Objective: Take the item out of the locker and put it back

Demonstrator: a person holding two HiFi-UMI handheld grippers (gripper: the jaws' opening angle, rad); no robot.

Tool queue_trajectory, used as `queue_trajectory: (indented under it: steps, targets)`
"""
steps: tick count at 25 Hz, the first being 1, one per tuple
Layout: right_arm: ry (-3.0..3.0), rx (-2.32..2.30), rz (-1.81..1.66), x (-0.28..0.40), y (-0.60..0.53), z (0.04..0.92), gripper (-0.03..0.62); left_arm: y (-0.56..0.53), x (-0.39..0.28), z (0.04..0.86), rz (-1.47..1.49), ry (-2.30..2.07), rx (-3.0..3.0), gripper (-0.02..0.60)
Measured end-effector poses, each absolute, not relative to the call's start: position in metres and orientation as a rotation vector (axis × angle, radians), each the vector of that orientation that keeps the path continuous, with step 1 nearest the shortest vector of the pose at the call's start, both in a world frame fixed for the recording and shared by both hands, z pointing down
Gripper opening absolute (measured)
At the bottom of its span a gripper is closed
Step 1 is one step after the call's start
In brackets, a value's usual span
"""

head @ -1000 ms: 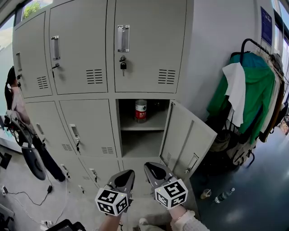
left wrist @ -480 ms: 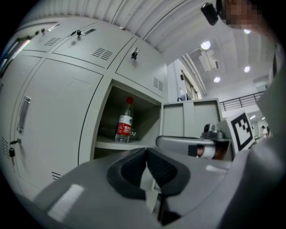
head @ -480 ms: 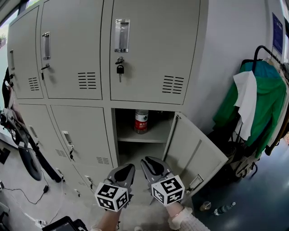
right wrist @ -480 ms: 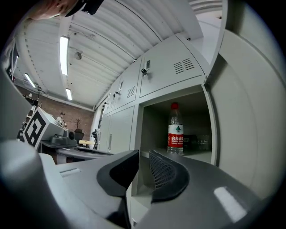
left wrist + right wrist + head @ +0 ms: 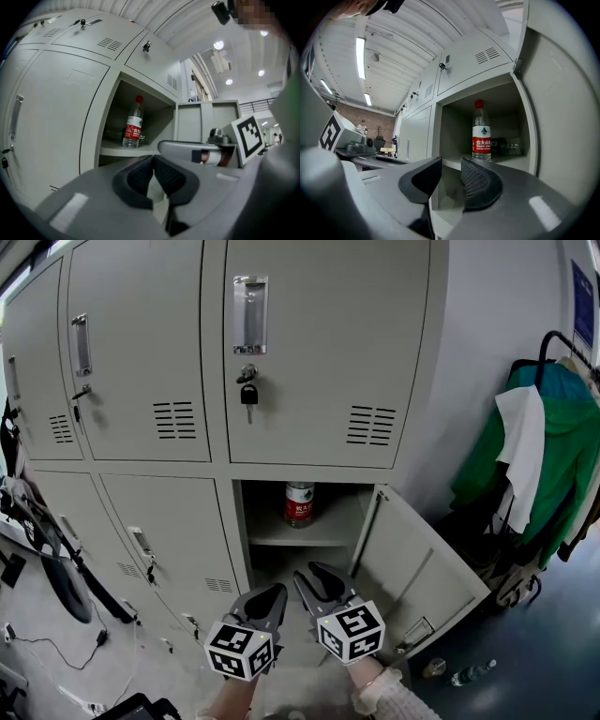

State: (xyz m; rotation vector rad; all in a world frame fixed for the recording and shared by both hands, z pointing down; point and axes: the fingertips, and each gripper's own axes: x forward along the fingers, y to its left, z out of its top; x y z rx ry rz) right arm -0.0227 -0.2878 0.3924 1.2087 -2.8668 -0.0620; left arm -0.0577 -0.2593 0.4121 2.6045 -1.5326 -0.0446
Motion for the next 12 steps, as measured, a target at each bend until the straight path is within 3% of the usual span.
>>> queue_trajectory:
  steps: [4,12]
  targets:
    - [-2.859,1.244,-0.058,-0.026,-0.305,0.383,0.147,-0.269,-0.062,0.413,-0.021,-1.511,2.605,0.006]
    - [-2.829,1.328,-0.082,-0.029,-0.348,0.37,0.16,-0.293,-0.067,0.412,-0.045,-1.517,2.599,0.007]
